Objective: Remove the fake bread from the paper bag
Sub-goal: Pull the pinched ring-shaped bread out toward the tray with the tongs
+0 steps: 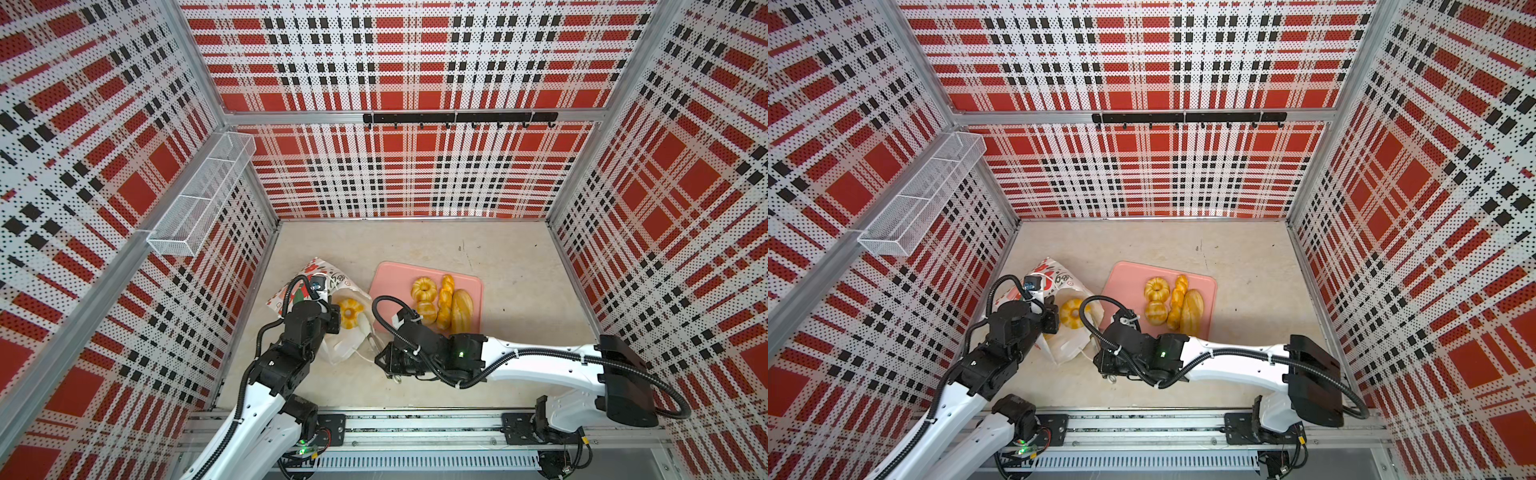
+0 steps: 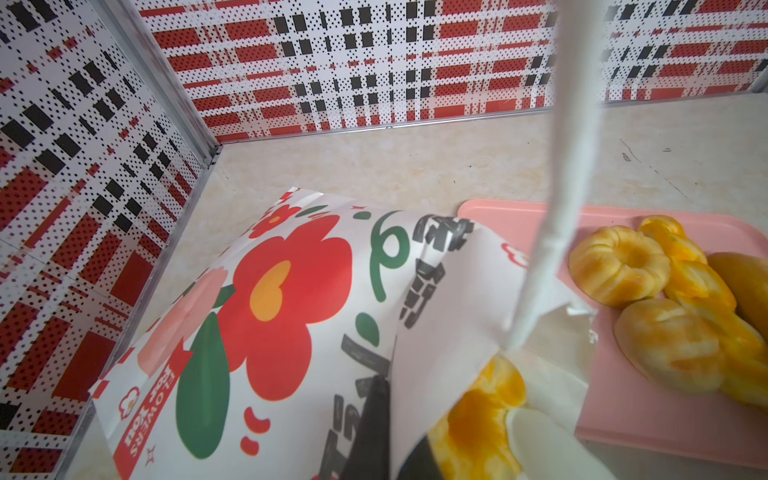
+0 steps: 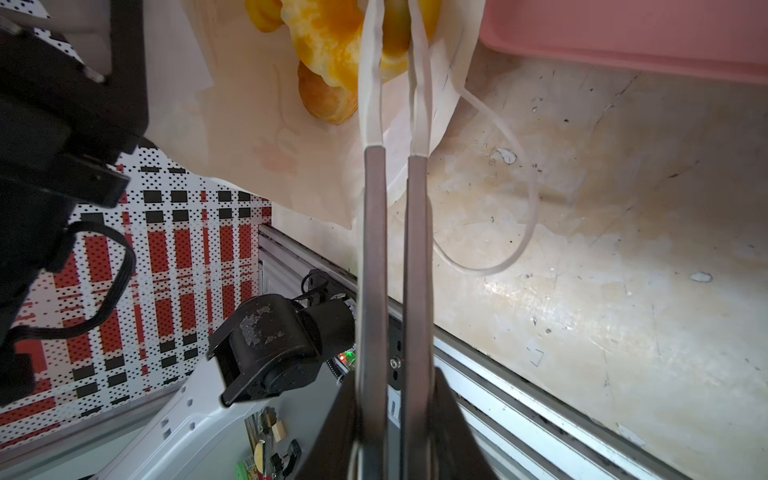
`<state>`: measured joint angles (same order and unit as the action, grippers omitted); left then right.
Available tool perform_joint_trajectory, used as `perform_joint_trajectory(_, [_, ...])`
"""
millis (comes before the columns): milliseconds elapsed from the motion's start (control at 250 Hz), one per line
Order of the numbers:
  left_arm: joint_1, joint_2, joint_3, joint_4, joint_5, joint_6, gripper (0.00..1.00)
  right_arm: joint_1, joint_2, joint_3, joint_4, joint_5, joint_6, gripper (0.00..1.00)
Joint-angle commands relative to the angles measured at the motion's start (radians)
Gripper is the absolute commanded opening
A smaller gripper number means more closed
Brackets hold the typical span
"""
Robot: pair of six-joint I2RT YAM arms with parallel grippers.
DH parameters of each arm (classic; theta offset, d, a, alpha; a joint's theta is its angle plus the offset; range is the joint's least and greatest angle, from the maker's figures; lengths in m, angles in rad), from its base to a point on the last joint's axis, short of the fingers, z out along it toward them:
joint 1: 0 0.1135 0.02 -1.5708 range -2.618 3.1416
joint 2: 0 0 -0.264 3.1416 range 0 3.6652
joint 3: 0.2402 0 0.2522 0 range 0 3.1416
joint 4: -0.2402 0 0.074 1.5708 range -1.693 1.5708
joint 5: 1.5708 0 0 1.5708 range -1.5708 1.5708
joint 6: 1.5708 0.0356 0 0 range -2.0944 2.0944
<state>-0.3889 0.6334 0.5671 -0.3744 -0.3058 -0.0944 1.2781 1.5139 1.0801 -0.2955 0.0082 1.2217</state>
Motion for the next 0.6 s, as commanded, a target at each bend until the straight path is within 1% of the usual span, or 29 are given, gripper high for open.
perform_joint_trajectory(0, [-0.004, 0.01, -0.017, 0.049, -0.042, -0.056, 0.0, -0.006, 0.024, 0.062, 0.051, -0.022, -0.045, 0.0])
perform_joint_trajectory(140, [-0.022, 0.05, -0.023, 0.088, -0.087, -0.081, 0.0, -0.005, 0.024, 0.082, 0.024, -0.03, -0.059, 0.0])
perform_joint_trajectory(372, [-0.06, 0.126, -0.02, 0.156, -0.15, -0.096, 0.0, -0.003, -0.021, 0.09, -0.051, -0.001, -0.071, 0.0])
perform_joint_trajectory(452, [-0.063, 0.144, -0.015, 0.172, -0.196, -0.104, 0.0, 0.004, -0.041, 0.088, -0.088, 0.012, -0.075, 0.0])
perform_joint_trajectory(596, [-0.061, 0.166, -0.008, 0.223, -0.289, -0.118, 0.0, 0.021, -0.11, 0.051, -0.139, 0.079, -0.064, 0.0])
